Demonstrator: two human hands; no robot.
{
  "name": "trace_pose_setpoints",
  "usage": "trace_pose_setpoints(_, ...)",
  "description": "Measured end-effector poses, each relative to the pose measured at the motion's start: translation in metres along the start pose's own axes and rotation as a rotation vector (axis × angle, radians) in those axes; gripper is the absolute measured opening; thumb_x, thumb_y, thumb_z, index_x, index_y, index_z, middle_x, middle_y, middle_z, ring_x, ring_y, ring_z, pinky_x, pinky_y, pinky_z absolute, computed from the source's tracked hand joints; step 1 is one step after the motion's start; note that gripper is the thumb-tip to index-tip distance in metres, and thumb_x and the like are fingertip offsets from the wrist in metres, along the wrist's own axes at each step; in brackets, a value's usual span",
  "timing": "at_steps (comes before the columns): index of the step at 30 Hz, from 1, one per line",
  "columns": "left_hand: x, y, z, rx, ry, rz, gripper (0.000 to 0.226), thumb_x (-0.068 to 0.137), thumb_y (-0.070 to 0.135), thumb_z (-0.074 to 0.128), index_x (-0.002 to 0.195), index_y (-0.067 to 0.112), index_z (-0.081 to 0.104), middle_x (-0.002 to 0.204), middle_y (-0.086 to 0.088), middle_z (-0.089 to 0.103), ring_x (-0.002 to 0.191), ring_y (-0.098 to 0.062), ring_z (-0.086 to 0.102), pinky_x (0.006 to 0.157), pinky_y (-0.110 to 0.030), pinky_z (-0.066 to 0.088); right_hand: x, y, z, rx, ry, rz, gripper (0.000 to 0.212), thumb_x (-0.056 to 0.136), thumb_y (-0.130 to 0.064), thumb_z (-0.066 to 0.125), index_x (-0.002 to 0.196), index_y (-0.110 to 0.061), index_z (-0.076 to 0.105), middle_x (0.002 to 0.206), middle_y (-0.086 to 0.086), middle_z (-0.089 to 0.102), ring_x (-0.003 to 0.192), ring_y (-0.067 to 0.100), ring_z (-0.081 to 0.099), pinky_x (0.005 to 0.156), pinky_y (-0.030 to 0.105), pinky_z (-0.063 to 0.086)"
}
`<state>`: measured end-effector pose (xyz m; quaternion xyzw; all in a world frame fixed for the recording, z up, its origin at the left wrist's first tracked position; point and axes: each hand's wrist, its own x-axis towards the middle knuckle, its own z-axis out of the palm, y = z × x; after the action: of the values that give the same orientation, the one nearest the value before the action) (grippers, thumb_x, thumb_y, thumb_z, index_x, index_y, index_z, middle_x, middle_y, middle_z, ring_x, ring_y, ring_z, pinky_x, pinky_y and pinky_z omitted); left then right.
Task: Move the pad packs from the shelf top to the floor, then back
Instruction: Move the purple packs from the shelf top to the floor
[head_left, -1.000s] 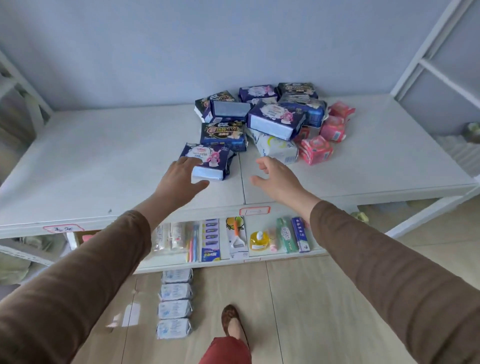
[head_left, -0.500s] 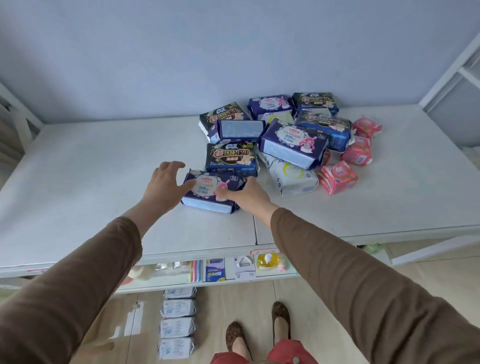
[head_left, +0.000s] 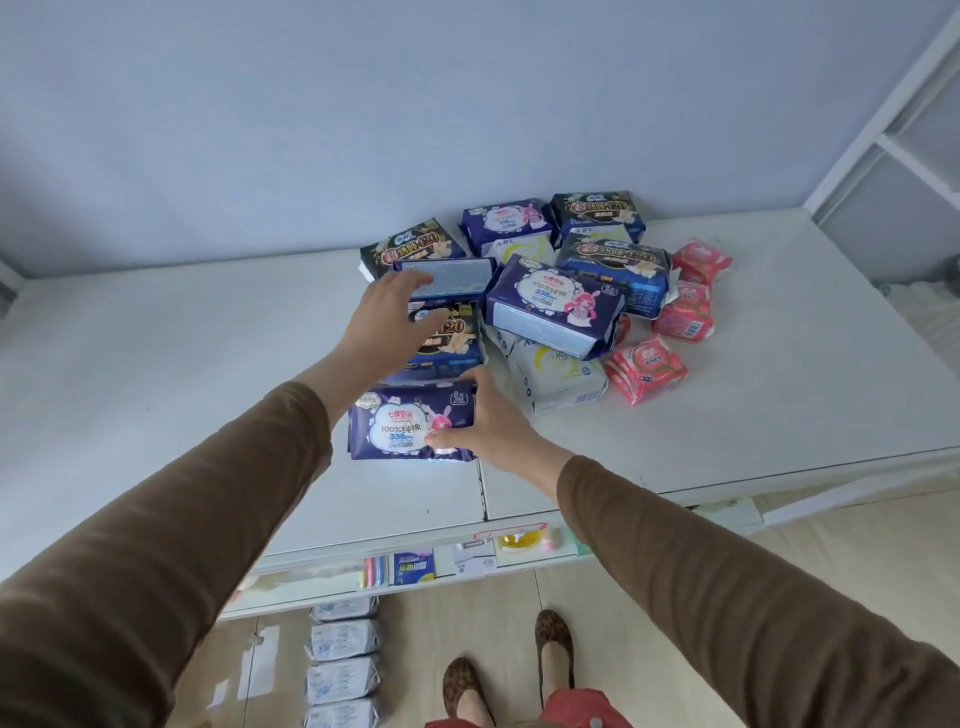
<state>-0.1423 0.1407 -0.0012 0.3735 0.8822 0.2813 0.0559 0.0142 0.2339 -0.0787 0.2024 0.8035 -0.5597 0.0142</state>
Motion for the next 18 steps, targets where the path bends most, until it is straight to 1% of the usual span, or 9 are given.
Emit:
trace_pose_setpoints(2, 0.019, 0.021, 0.012, -0.078, -0.038, 0.024, 0.051, 0.093, 0.041, 0.061, 0.137, 0.018, 0.049, 0.132, -0.004, 0.056, 0.120, -0.021, 0.053, 0.099, -0.037, 0.044, -0.013, 0.009, -0.025, 0.022, -0.009, -0.006, 0.082, 0.071, -0.023, 0.089, 0.132, -0.025, 0.035, 0.120, -0.010, 0.054, 0.106, 0.011, 0.063, 0.089, 0.030, 0.056)
trace_pose_setpoints(4, 0.038, 0.039, 0.024, -0.148, -0.103, 0.012, 0.053, 0.094, 0.044, 0.059, 0.138, 0.017, 0.046, 0.131, -0.005, 0.055, 0.117, -0.021, 0.054, 0.097, -0.038, 0.047, -0.025, 0.020, -0.048, 0.037, -0.028, 0.004, 0.075, 0.076, -0.018, 0.085, 0.134, -0.025, 0.038, 0.123, -0.011, 0.052, 0.112, 0.013, 0.060, 0.094, 0.032, 0.056)
trace_pose_setpoints(6, 0.057, 0.053, 0.034, -0.172, -0.162, -0.019, 0.061, 0.094, 0.050, 0.055, 0.143, 0.016, 0.041, 0.136, -0.007, 0.052, 0.119, -0.023, 0.053, 0.098, -0.041, 0.047, -0.037, 0.031, -0.067, 0.060, -0.038, 0.014, 0.066, 0.080, -0.014, 0.083, 0.134, -0.020, 0.045, 0.128, -0.002, 0.054, 0.116, 0.016, 0.061, 0.097, 0.034, 0.055)
trace_pose_setpoints(8, 0.073, 0.062, 0.040, -0.191, -0.247, -0.063, 0.074, 0.092, 0.060, 0.052, 0.149, 0.016, 0.032, 0.142, -0.009, 0.048, 0.119, -0.025, 0.053, 0.095, -0.038, 0.046, -0.050, 0.040, -0.081, 0.114, -0.043, 0.024, 0.064, 0.082, -0.009, 0.081, 0.134, -0.021, 0.046, 0.132, 0.004, 0.057, 0.116, 0.014, 0.063, 0.092, 0.029, 0.056)
trace_pose_setpoints(10, 0.084, 0.067, 0.044, -0.216, -0.369, -0.085, 0.088, 0.087, 0.066, 0.055, 0.154, 0.020, 0.021, 0.149, -0.011, 0.041, 0.124, -0.027, 0.050, 0.094, -0.035, 0.041, -0.061, 0.047, -0.091, 0.110, -0.030, 0.023, 0.064, 0.081, -0.009, 0.081, 0.134, -0.023, 0.047, 0.130, 0.002, 0.060, 0.113, 0.009, 0.064, 0.086, 0.022, 0.056)
trace_pose_setpoints(12, 0.091, 0.067, 0.044, -0.197, -0.468, -0.092, 0.099, 0.081, 0.065, 0.065, 0.156, 0.029, 0.012, 0.157, -0.009, 0.032, 0.135, -0.030, 0.042, 0.098, -0.035, 0.036, -0.070, 0.053, -0.098, 0.085, -0.018, 0.015, 0.064, 0.080, -0.012, 0.082, 0.132, -0.027, 0.048, 0.126, -0.002, 0.061, 0.110, 0.007, 0.064, 0.084, 0.022, 0.056)
trace_pose_setpoints(14, 0.096, 0.064, 0.037, -0.178, -0.518, -0.115, 0.110, 0.073, 0.061, 0.076, 0.156, 0.035, 0.008, 0.159, -0.008, 0.028, 0.138, -0.032, 0.038, 0.106, -0.037, 0.031, -0.080, 0.057, -0.100, 0.046, -0.008, 0.011, 0.063, 0.078, -0.021, 0.083, 0.127, -0.037, 0.048, 0.123, -0.006, 0.060, 0.109, 0.007, 0.064, 0.086, 0.028, 0.058)
trace_pose_setpoints(16, 0.097, 0.061, 0.029, -0.142, -0.546, -0.134, 0.118, 0.064, 0.057, 0.084, 0.154, 0.037, 0.011, 0.158, -0.006, 0.029, 0.138, -0.033, 0.037, 0.114, -0.047, 0.028, -0.089, 0.061, -0.099, 0.013, 0.006, 0.013, 0.064, 0.074, -0.031, 0.083, 0.123, -0.045, 0.045, 0.121, -0.010, 0.059, 0.108, 0.008, 0.064, 0.090, 0.034, 0.059)
trace_pose_setpoints(18, 0.091, 0.058, 0.023, -0.108, -0.596, -0.123, 0.116, 0.059, 0.056, 0.088, 0.152, 0.035, 0.023, 0.153, -0.003, 0.037, 0.128, -0.030, 0.049, 0.109, -0.048, 0.037, -0.097, 0.063, -0.095, -0.017, 0.021, 0.006, 0.067, 0.071, -0.036, 0.083, 0.123, -0.049, 0.042, 0.121, -0.015, 0.058, 0.108, 0.007, 0.064, 0.093, 0.035, 0.057)
